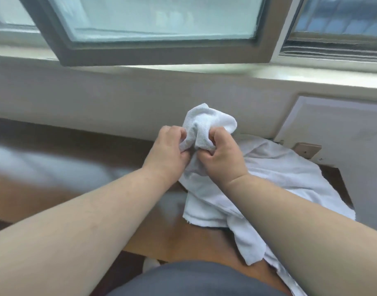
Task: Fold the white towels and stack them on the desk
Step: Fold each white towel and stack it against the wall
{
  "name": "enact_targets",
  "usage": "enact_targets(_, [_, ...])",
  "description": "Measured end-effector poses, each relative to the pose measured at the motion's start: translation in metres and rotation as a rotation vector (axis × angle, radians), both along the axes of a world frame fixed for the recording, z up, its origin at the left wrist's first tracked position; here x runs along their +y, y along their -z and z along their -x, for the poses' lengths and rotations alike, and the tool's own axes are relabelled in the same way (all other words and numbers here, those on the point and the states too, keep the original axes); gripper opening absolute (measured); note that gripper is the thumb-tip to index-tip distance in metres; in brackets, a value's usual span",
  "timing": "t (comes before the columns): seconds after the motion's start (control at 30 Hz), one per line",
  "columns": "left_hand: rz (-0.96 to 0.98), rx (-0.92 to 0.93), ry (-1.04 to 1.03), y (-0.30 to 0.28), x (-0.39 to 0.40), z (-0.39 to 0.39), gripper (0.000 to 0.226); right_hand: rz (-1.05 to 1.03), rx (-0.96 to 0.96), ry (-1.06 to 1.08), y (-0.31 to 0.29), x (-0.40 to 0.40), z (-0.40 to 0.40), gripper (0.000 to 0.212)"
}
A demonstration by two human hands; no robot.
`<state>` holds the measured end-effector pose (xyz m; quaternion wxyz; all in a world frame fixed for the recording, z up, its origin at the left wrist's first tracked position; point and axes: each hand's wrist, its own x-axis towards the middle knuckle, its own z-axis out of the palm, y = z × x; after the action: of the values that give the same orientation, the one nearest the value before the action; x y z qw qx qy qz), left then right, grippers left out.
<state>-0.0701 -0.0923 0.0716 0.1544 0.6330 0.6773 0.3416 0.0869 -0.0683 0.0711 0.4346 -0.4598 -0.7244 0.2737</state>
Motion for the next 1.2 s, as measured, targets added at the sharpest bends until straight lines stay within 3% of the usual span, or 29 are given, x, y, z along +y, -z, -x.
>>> enact_targets(0.3, [0.010, 0.074, -0.208, -0.020, -0.065, 0.141, 0.007, -0.014, -0.083, -0.240, -0.012, -0.020, 0.143, 0.013])
enact_targets(0.57, [0.061, 0.123, -0.290, -0.001, -0.115, 0.320, 0.018, 0.000, -0.225, -0.269, 0.007, -0.052, 0.322, 0.008])
enact_targets(0.73, [0.144, 0.213, -0.199, 0.016, -0.127, 0.439, 0.020, -0.002, -0.302, -0.287, 0.027, -0.068, 0.419, 0.004])
enact_targets(0.87, [0.200, 0.212, -0.157, 0.041, -0.122, 0.501, 0.019, -0.015, -0.445, -0.270, 0.047, -0.069, 0.469, 0.032])
enact_targets(0.93, [0.253, 0.213, -0.171, 0.059, -0.120, 0.517, 0.021, 0.021, -0.521, -0.254, 0.064, -0.067, 0.485, 0.026])
enact_targets(1.0, [0.362, 0.255, -0.153, 0.079, -0.118, 0.527, 0.037, 0.078, -0.601, -0.229, 0.090, -0.064, 0.495, 0.005])
enact_targets(1.1, [0.656, 0.404, -0.042, 0.110, -0.111, 0.538, 0.065, 0.354, -0.776, -0.334, 0.124, -0.061, 0.501, 0.054])
enact_targets(1.2, [0.883, 0.465, 0.016, 0.134, -0.104, 0.546, 0.068, 0.484, -0.963, -0.533, 0.157, -0.060, 0.501, 0.073])
